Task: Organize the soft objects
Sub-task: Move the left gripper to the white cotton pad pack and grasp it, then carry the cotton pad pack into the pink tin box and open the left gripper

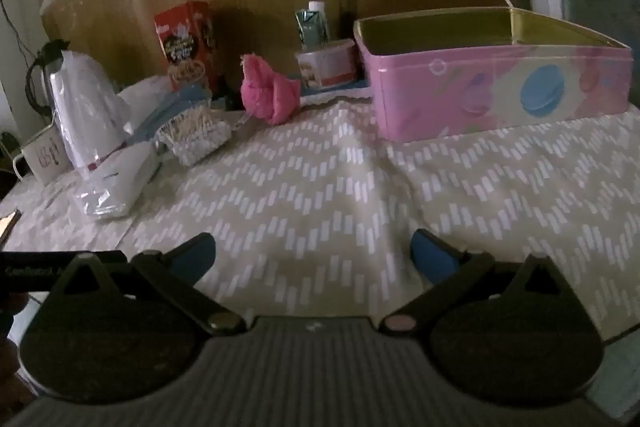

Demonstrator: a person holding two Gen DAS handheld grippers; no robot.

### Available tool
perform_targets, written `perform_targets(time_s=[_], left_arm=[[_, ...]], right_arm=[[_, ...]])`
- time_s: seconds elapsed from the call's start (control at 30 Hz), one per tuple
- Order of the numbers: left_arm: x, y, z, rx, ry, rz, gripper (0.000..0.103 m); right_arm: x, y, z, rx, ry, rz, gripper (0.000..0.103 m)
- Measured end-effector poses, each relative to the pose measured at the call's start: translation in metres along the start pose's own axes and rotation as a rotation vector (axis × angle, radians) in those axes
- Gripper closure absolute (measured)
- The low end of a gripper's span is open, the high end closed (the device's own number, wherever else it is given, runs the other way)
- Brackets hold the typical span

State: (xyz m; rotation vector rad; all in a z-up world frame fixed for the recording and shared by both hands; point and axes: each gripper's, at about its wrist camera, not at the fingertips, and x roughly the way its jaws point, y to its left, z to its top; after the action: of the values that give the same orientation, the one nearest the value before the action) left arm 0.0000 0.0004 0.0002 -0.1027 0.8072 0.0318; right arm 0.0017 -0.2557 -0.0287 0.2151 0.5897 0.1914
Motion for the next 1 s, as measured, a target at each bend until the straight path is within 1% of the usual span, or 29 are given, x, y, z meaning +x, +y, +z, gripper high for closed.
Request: perform_targets(time_s=[0.13, 0.17, 0.2, 0.27, 0.3, 0.37, 0.4, 0.43, 0.47, 0.53, 0.6, 0.63, 0.7, 0.77, 0.83, 0.87, 0.9, 0.93, 0.97, 1.0], left_arm=[[-0.001, 0.007, -0.001, 0.01, -0.009, -0.02, 0.0], [-0.003, 0.008, -0.001, 0.013, -0.017, -0.025, 0.0], [-0.006, 0.01, -0.004, 0.016, -0.035, -0.037, 0.0], [-0.012, 0.014, -0.014, 0.028, -0.09, -0.056, 0.0], [-0.016, 0.015, -0.022, 0.038, -0.121, -0.066, 0.0], [-0.023, 0.017, -0.03, 0.077, -0.132, -0.071, 0.0], [-0.026, 0.021, -0.03, 0.078, -0.131, -0.091, 0.0], [-0.027, 0.027, -0.026, 0.061, -0.13, -0.113, 0.0], [-0.027, 0.033, -0.021, 0.042, -0.135, -0.111, 0.0], [-0.03, 0.046, -0.012, 0.021, -0.179, -0.092, 0.0], [-0.032, 0.061, 0.002, 0.006, -0.218, -0.101, 0.001], [-0.033, 0.068, 0.012, -0.004, -0.231, -0.113, 0.001], [-0.033, 0.08, 0.03, -0.022, -0.25, -0.152, 0.009], [-0.028, 0.092, 0.05, -0.053, -0.238, -0.22, 0.013], [-0.017, 0.099, 0.069, -0.082, -0.191, -0.305, 0.019], [-0.008, 0.099, 0.077, -0.087, -0.163, -0.335, 0.026], [-0.001, 0.098, 0.078, -0.089, -0.142, -0.352, 0.032], [0.008, 0.096, 0.083, -0.086, -0.118, -0.366, 0.034], [0.016, 0.093, 0.084, -0.082, -0.098, -0.378, 0.039], [0.024, 0.089, 0.079, -0.077, -0.083, -0.381, 0.044]], right_arm=[[0.0, -0.007, -0.002, -0.012, 0.035, 0.005, 0.0], [0.0, -0.011, 0.006, 0.005, 0.048, 0.02, 0.0], [-0.001, -0.014, 0.006, 0.014, 0.043, 0.026, 0.0], [-0.01, -0.014, -0.001, 0.027, 0.0, 0.035, 0.0], [-0.012, -0.013, -0.004, 0.033, -0.001, 0.035, 0.0], [-0.009, -0.011, 0.0, 0.035, 0.019, 0.044, 0.0], [-0.01, -0.011, 0.0, 0.033, 0.015, 0.048, 0.0], [-0.011, -0.015, -0.006, 0.038, 0.0, 0.054, 0.0], [-0.01, -0.013, -0.007, 0.033, -0.005, 0.054, 0.0], [-0.009, -0.009, -0.007, 0.02, -0.007, 0.073, 0.0], [-0.007, -0.001, -0.005, -0.023, -0.011, 0.098, 0.008], [-0.007, 0.003, -0.003, -0.052, -0.016, 0.103, 0.009], [-0.004, 0.016, 0.002, -0.119, -0.02, 0.133, 0.018], [0.001, 0.03, 0.006, -0.171, -0.015, 0.172, 0.018], [0.008, 0.046, 0.009, -0.229, -0.009, 0.213, 0.018], [0.013, 0.056, 0.011, -0.264, -0.004, 0.234, 0.018], [0.019, 0.067, 0.014, -0.302, 0.006, 0.256, 0.018], [0.024, 0.076, 0.015, -0.333, 0.014, 0.273, 0.018], [0.031, 0.087, 0.017, -0.366, 0.024, 0.287, 0.018], [0.037, 0.096, 0.018, -0.393, 0.035, 0.295, 0.018]])
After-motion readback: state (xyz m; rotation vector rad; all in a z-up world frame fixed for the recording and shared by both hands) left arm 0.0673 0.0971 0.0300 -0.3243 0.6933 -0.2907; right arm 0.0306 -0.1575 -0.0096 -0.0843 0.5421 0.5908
